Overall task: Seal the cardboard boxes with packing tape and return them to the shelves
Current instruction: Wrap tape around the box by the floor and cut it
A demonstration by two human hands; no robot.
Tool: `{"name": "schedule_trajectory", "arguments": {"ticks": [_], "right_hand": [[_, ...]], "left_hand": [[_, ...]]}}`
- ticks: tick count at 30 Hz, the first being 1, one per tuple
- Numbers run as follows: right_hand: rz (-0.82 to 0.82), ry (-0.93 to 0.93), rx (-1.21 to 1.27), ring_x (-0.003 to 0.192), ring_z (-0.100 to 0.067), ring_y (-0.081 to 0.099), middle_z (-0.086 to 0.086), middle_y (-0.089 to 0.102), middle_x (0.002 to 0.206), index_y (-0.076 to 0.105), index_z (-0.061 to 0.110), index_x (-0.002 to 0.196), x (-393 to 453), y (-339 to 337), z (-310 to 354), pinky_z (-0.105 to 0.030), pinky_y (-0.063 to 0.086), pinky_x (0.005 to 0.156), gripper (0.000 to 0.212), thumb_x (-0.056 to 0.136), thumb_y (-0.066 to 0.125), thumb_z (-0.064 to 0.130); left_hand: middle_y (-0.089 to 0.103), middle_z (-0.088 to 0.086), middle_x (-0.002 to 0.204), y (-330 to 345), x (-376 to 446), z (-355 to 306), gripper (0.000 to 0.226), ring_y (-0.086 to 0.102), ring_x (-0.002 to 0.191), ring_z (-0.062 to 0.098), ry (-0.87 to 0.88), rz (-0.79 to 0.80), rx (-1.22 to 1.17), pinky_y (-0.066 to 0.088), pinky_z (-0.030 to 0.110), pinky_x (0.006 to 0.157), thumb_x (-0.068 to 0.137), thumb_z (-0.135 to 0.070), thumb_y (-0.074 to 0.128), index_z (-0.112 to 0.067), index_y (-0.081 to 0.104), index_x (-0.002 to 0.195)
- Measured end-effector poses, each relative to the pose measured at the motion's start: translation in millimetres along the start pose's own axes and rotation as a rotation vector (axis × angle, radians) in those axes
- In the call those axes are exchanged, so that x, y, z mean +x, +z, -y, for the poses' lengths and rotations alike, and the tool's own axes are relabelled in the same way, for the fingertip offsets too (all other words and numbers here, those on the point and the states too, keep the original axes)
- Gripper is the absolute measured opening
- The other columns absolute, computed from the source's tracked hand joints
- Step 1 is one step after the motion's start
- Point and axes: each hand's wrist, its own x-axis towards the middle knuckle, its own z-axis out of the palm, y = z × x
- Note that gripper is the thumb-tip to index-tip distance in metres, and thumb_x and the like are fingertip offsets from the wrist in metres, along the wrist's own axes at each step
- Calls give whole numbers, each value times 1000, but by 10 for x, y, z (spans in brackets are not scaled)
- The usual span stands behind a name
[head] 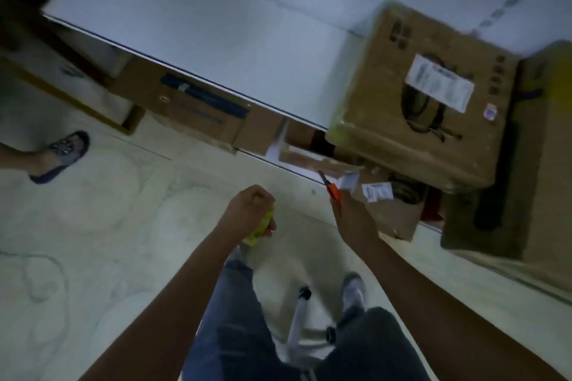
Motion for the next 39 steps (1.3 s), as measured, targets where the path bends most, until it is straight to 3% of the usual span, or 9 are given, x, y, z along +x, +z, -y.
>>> {"name": "schedule_trajectory", "arguments": {"ticks": [5,10,15,19,23,30,32,35,39], "right_hand": [[-140,188,114,56,-1,44,9,44,68,50,11,113,116,465,-1344,-12,30,49,13,102,52,17],[-275,452,175,62,-16,49,3,47,69,49,17,90,700,1062,-2501,-29,38,63,11,94,52,7],[-341,680,309,60,-13,45,-1,49,75,46,18,82,1060,1629,-3306,-24,30,49,17,91,52,5],[-410,737,320,65,-15,49,1,48,76,48,14,95,1148,1970,-3819,-23,31,49,5,95,51,9],[-499,818,394,84,-32,59,-14,59,93,55,7,101,1089,2007,-4051,-31,41,65,10,94,50,11],[-907,707,37,99,-35,65,-20,27,151,29,22,152,612,1171,-4486,-31,45,72,65,96,61,32],[-930,902,193,111,-33,61,-22,26,154,14,22,158,369,1050,-4884,-31,44,79,83,94,63,44],[-963,952,1080,97,-23,62,-12,58,126,35,13,148,210,985,-5515,-38,50,92,68,95,59,48],[-971,1005,1608,47,-14,51,-3,55,68,56,12,104,268,972,-6080,-27,51,53,43,80,80,39]], "left_hand": [[64,23,65,1171,896,490,12,62,46,27,5,211,85,52,27,46,101,-11,53,-6,61,93],[57,21,58,2070,1960,923,13,62,48,30,18,345,75,55,35,50,96,1,52,-4,59,87],[59,15,60,2642,2686,1491,20,61,44,27,-40,333,154,49,27,48,98,-19,48,-9,58,85],[67,15,58,2902,2955,1791,24,68,55,32,-22,262,311,59,46,66,99,-20,54,-7,65,82],[62,18,59,3166,2957,1733,16,63,45,29,162,269,199,56,37,51,100,-12,56,-9,58,84],[65,5,53,3812,2636,1697,9,69,60,39,372,350,331,59,48,61,100,-15,54,-12,60,94],[63,7,52,3988,2557,1758,9,65,50,30,386,370,343,55,37,49,101,-15,53,-13,58,94],[63,14,57,4173,2510,1872,12,61,45,26,407,379,374,51,31,45,101,-14,54,-14,57,89],[62,12,64,4362,2479,1887,12,60,41,22,364,306,309,48,26,38,98,-11,59,-18,59,87]]}}
